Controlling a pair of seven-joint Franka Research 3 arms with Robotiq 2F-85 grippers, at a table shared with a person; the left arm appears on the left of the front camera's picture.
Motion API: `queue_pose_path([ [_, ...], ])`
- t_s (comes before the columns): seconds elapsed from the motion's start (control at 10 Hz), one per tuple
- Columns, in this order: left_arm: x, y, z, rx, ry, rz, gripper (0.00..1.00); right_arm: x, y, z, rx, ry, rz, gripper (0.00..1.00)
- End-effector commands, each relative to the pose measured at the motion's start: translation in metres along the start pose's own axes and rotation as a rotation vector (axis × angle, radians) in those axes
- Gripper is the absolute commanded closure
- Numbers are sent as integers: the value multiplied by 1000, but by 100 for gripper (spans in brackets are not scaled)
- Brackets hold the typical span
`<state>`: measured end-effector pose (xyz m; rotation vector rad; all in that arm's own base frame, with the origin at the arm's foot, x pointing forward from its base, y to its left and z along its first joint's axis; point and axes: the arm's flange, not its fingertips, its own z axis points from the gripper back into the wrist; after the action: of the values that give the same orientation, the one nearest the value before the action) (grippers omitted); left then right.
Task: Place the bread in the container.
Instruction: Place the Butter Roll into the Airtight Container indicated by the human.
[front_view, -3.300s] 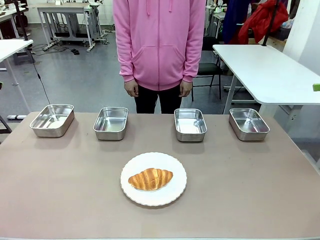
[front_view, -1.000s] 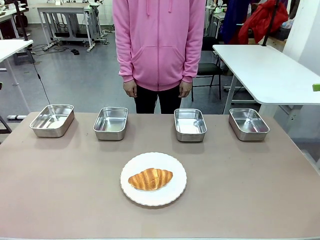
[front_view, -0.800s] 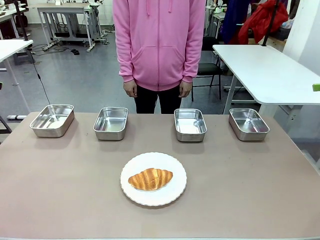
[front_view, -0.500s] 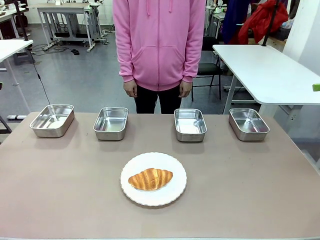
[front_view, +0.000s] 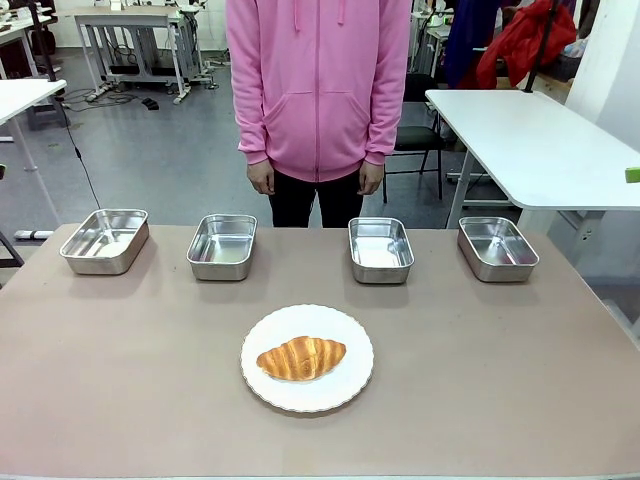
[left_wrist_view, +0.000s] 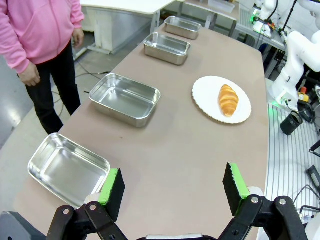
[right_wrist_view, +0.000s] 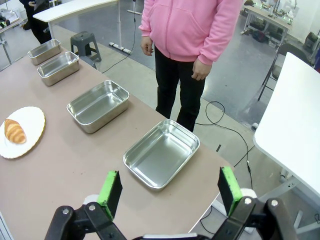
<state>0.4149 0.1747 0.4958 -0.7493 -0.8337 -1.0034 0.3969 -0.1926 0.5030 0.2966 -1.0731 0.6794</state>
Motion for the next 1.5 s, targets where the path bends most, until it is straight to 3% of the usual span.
queue_pose_path([
  [0.0, 2, -2, 1, 1, -2, -8, 0, 1, 2, 1, 3, -5, 13, 0],
  [1.4, 2, -2, 1, 1, -2, -8, 0, 1, 2, 1, 3, -5, 13, 0],
])
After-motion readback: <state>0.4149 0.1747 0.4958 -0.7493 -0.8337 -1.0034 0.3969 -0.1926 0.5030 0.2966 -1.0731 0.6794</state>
